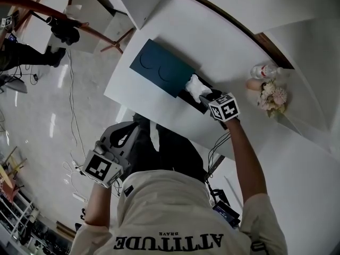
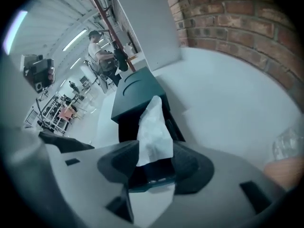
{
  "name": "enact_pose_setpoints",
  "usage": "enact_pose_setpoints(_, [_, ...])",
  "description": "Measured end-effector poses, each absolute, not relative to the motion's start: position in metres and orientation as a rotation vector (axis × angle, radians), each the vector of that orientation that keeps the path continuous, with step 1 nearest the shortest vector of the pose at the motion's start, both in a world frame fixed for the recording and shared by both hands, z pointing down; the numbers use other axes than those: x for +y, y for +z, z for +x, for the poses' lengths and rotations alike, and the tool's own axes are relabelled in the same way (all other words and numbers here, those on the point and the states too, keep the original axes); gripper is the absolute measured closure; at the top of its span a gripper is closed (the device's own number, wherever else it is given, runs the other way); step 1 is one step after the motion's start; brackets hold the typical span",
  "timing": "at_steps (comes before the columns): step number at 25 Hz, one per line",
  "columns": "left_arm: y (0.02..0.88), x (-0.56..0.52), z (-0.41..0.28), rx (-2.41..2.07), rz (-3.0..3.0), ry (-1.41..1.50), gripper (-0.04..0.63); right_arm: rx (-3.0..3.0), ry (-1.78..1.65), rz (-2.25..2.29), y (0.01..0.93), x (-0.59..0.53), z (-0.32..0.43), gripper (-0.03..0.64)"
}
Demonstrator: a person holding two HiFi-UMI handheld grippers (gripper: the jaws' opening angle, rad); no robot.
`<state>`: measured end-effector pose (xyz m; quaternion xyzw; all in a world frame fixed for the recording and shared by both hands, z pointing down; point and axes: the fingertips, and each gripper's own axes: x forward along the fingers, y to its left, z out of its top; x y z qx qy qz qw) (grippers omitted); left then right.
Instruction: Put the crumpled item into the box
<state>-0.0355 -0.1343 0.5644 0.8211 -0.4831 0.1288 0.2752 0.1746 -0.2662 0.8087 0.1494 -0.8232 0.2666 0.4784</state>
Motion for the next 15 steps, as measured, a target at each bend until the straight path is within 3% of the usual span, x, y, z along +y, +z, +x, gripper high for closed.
enact_pose_setpoints(15, [0.554, -0.122, -0.029, -1.333, 2.238, 0.365, 0.569, -2.085, 0.505, 0.466, 0.779, -0.273, 0.195, 0.407])
